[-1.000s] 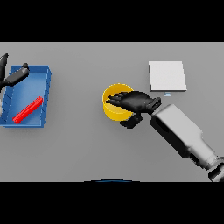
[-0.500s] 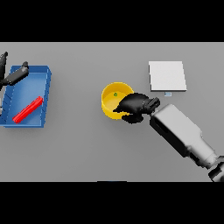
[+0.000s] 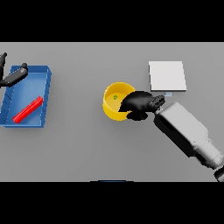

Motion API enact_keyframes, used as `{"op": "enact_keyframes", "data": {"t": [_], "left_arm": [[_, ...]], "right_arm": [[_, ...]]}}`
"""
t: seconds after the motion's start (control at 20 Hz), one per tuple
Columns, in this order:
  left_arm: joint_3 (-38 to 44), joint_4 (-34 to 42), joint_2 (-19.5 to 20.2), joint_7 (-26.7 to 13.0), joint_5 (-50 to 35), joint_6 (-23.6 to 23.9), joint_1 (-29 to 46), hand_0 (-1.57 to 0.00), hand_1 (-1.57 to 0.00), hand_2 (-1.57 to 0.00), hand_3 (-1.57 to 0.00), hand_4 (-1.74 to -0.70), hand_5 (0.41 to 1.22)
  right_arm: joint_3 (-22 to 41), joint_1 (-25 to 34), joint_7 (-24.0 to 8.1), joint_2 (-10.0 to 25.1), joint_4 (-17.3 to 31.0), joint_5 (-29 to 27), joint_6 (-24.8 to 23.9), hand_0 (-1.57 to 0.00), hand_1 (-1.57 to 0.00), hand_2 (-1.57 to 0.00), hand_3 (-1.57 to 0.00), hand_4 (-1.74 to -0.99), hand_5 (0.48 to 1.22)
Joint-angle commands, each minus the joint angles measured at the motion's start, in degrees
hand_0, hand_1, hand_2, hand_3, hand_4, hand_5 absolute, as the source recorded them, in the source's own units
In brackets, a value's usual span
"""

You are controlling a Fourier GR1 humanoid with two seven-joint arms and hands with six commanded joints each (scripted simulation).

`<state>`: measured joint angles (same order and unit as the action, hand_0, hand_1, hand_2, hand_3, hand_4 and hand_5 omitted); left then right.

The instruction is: Pick up the red beaker and tilt it to pour out 1 green nut into yellow bowl. Pick up the yellow bowl and place it on the metallic measuring scale.

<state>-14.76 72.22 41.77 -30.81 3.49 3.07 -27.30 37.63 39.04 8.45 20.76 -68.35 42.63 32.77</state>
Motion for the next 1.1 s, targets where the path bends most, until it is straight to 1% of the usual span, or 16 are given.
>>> {"op": "enact_keyframes", "data": {"t": [0.0, 0.05, 0.1, 0.15, 0.2, 0.25, 0.3, 0.4, 0.45, 0.55, 0.65, 0.75, 0.8, 0.85, 0.95, 1.05], "left_arm": [[0.1, 0.6, 0.0, -0.2, -0.2, 0.2, 0.3, 0.0, 0.0, 0.0, 0.0, -0.8, 0.724], [0.0, 0.3, -0.3, -0.3, -0.1, 0.4, 0.2, 0.0, 0.0, 0.0, 0.0, -0.8, 0.723], [-0.2, -0.3, -0.7, -0.5, 0.1, 0.3, -0.5, 0.0, 0.0, 0.0, 0.0, -0.8, 0.723], [-0.1, -0.4, -0.4, -0.6, 0.1, 0.2, -0.7, 0.0, 0.0, 0.0, 0.0, -0.8, 0.721], [0.0, -0.5, -0.3, -0.4, 0.1, 0.2, -0.6, 0.0, 0.0, 0.0, 0.0, -0.8, 0.719], [-0.1, 0.5, -0.4, -0.9, -0.2, 0.3, -0.1, 0.0, 0.0, 0.0, 0.0, -0.8, 0.719], [-0.2, -0.4, -0.7, -0.9, 0.1, 0.4, -0.6, 0.0, 0.0, 0.0, 0.0, -0.8, 0.72], [-0.3, 0.2, -0.7, -1.0, 0.1, 0.5, -0.6, 0.0, 0.0, 0.0, 0.0, -0.8, 0.723], [-0.1, 0.9, -0.5, -0.8, -0.1, 0.6, -0.1, 0.0, 0.0, 0.0, 0.0, -0.81, 0.723], [0.0, -0.2, 0.0, -0.3, 0.2, 0.3, 0.0, 0.0, 0.0, 0.0, 0.0, -0.8, 0.723], [0.0, 0.6, 0.4, 0.0, 0.3, 0.1, -0.4, 0.0, 0.0, 0.0, 0.0, -0.8, 0.723], [0.3, 0.9, 0.3, -0.4, -0.2, 0.1, -0.2, 0.0, 0.0, 0.0, 0.0, -0.81, 0.735], [0.4, 0.4, 0.3, -0.1, -0.1, 0.3, -0.1, 0.0, 0.0, 0.0, 0.0, -0.81, 0.741], [0.4, 0.9, 0.2, -0.6, -0.2, 0.4, 0.0, 0.0, 0.0, 0.0, 0.0, -0.81, 0.742], [0.0, 1.8, 0.9, -1.1, 0.5, 0.5, 0.6, 0.0, 0.0, 0.0, 0.0, -0.8, 0.734], [-0.5, 3.0, 0.4, -2.8, 0.6, 0.8, 0.6, 0.0, 0.0, 0.0, 0.0, -0.81, 0.739]], "right_arm": [[-0.6, 0.3, -0.6, 0.5, -1.2, -0.6, 0.6, -1.53, -1.53, -1.49, -1.19, -1.729, 1.212], [-1.3, 0.8, -1.4, 1.2, -3.0, -1.3, 1.8, -1.54, -1.54, -1.47, -1.27, -1.731, 1.214], [-1.8, 1.3, -2.1, 1.6, -4.2, -1.8, 2.6, -1.55, -1.55, -1.49, -1.33, -1.732, 1.215], [-2.3, 1.2, -3.0, 2.8, -6.5, -2.3, 3.8, -1.55, -1.55, -1.51, -1.38, -1.731, 1.216], [-2.7, 1.6, -3.2, 3.4, -7.0, -2.6, 4.1, -1.56, -1.55, -1.52, -1.36, -1.73, 1.217], [-3.7, 1.7, -4.7, 4.4, -8.9, -3.3, 5.5, -1.56, -1.56, -1.53, -1.35, -1.728, 1.218], [-4.2, 1.7, -6.2, 4.9, -10.3, -3.7, 6.1, -1.56, -1.56, -1.54, -1.34, -1.726, 1.219], [-5.5, 2.9, -7.7, 5.8, -11.1, -4.7, 6.8, -1.56, -1.56, -1.55, -1.29, -1.723, 1.219], [-5.9, 2.8, -8.3, 6.3, -11.3, -5.2, 7.0, -1.57, -1.57, -1.55, -1.26, -1.721, 1.219], [-6.1, 2.4, -8.4, 7.3, -11.9, -5.8, 7.1, -1.57, -1.57, -1.56, -1.25, -1.72, 1.219], [-6.3, 3.9, -6.0, 9.3, -11.1, -5.6, 5.7, -1.57, -1.57, -1.56, -1.24, -1.719, 1.22], [-6.9, 5.2, -5.1, 11.0, -10.1, -5.4, 4.4, -1.57, -1.57, -1.57, -1.32, -1.72, 1.22], [-7.5, 5.8, -5.5, 11.2, -9.1, -5.3, 3.7, -1.57, -1.57, -1.57, -1.33, -1.72, 1.221], [-7.9, 5.9, -5.7, 11.9, -8.4, -5.2, 3.2, -1.57, -1.57, -1.57, -1.3, -1.72, 1.221], [-8.5, 7.2, -5.1, 12.5, -4.5, -4.2, 0.4, -1.57, -1.57, -1.57, -1.26, -1.719, 1.221], [-9.5, 8.2, -5.2, 13.1, -1.0, -4.3, -1.0, -1.57, -1.57, -1.57, -1.23, -1.72, 1.221]]}}
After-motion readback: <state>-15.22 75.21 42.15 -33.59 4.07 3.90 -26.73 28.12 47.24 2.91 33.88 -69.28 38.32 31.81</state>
